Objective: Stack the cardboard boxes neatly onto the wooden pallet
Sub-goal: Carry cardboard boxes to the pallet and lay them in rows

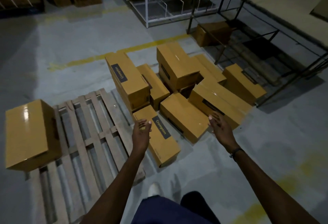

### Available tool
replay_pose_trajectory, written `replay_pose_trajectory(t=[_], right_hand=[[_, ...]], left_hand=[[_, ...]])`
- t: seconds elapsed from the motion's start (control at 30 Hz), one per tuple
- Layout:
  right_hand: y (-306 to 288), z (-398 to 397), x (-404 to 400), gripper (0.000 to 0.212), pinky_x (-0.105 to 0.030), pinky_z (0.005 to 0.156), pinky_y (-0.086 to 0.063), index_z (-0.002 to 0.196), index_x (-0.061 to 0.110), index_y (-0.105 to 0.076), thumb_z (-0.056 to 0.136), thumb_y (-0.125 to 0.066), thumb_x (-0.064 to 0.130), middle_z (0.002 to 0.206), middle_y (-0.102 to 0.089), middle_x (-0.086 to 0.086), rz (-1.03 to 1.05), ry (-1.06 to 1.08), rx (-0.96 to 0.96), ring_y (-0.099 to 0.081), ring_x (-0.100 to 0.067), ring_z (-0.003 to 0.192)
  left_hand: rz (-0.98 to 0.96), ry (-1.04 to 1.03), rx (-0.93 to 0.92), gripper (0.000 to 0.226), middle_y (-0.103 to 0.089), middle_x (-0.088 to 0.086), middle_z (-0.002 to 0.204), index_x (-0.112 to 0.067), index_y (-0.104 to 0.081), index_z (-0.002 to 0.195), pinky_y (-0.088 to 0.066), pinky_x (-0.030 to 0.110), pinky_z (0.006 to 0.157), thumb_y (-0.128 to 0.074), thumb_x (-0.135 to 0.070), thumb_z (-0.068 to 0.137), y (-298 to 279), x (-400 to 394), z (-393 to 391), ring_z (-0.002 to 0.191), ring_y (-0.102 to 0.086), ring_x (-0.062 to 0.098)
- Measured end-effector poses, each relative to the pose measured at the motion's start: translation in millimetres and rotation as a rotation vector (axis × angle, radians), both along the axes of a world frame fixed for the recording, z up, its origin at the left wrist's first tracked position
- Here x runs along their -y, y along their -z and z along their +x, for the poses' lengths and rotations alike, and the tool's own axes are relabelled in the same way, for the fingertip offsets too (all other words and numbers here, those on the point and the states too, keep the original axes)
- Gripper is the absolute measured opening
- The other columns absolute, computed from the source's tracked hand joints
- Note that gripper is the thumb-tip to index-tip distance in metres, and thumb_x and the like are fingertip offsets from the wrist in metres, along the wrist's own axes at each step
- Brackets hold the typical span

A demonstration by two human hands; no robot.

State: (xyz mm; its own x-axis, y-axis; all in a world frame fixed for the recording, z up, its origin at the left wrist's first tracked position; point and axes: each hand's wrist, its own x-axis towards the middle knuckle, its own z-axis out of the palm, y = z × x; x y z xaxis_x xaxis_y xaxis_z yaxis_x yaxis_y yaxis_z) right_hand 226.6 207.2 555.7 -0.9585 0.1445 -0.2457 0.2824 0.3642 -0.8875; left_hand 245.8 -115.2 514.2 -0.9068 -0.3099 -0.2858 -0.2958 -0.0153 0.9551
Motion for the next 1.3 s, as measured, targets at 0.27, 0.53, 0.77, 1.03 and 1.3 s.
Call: replay_pose_trajectory(t=[0.27, 0.53, 0.77, 1.03, 1.3], right_hand=[[43.7, -105.2, -46.6, 0.049, -0.05, 0.107, -0.053, 0.151, 0.03, -0.045, 0.105, -0.056, 0.045, 0.138, -0.06, 0.004, 0.014, -0.225, 0.111, -0.065, -0.015, 0.121], [123.0, -169.1, -38.0, 0.059, -0.053, 0.108, -0.052, 0.15, 0.032, -0.049, 0.097, -0.057, 0.059, 0.144, -0.063, 0.002, 0.08, -0.505, 0.246, -0.061, -0.02, 0.131], [270.0, -209.8, 12.7, 0.053, -0.028, 0.1, -0.044, 0.155, 0.015, -0.045, 0.107, -0.057, 0.035, 0.152, -0.055, -0.007, 0.109, -0.537, 0.312, -0.052, -0.013, 0.129], [518.8, -244.8, 51.2, 0.058, -0.033, 0.12, -0.036, 0.159, 0.017, -0.037, 0.107, -0.057, 0.034, 0.16, -0.042, 0.001, 0.047, -0.5, 0.345, -0.04, -0.016, 0.147], [676.7, -257.7, 54.5, 0.057, -0.044, 0.121, -0.037, 0.159, 0.03, -0.04, 0.107, -0.048, 0.051, 0.163, -0.043, 0.0, 0.027, -0.45, 0.402, -0.043, -0.023, 0.148]], left_hand=[[-0.105, -0.236, 0.067, 0.026, -0.072, 0.001, 0.106, -0.022, -0.063, 0.118, -0.059, 0.04, 0.078, -0.069, -0.039, 0.1, 25.4, -38.4, -41.5, 0.092, -0.071, 0.015], [-0.107, -0.373, 0.205, 0.036, -0.073, 0.006, 0.112, -0.015, -0.06, 0.126, -0.052, 0.024, 0.063, -0.069, -0.038, 0.099, 84.3, -68.4, -60.1, 0.087, -0.071, 0.006], [-0.118, -0.414, 0.315, 0.036, -0.073, 0.005, 0.11, -0.016, -0.061, 0.121, -0.061, 0.041, 0.079, -0.069, -0.044, 0.098, 243.6, -54.9, -80.0, 0.097, -0.072, 0.019], [-0.123, -0.227, 0.271, 0.041, -0.07, 0.004, 0.119, -0.022, -0.062, 0.127, -0.06, 0.045, 0.085, -0.07, -0.048, 0.096, 467.1, -47.7, -143.9, 0.104, -0.071, 0.024], [-0.388, 0.089, 0.233, 0.065, -0.033, 0.011, 0.167, -0.013, -0.04, 0.156, -0.036, 0.045, 0.121, -0.066, -0.036, 0.101, 611.0, -58.0, -183.5, 0.151, -0.036, 0.025]])
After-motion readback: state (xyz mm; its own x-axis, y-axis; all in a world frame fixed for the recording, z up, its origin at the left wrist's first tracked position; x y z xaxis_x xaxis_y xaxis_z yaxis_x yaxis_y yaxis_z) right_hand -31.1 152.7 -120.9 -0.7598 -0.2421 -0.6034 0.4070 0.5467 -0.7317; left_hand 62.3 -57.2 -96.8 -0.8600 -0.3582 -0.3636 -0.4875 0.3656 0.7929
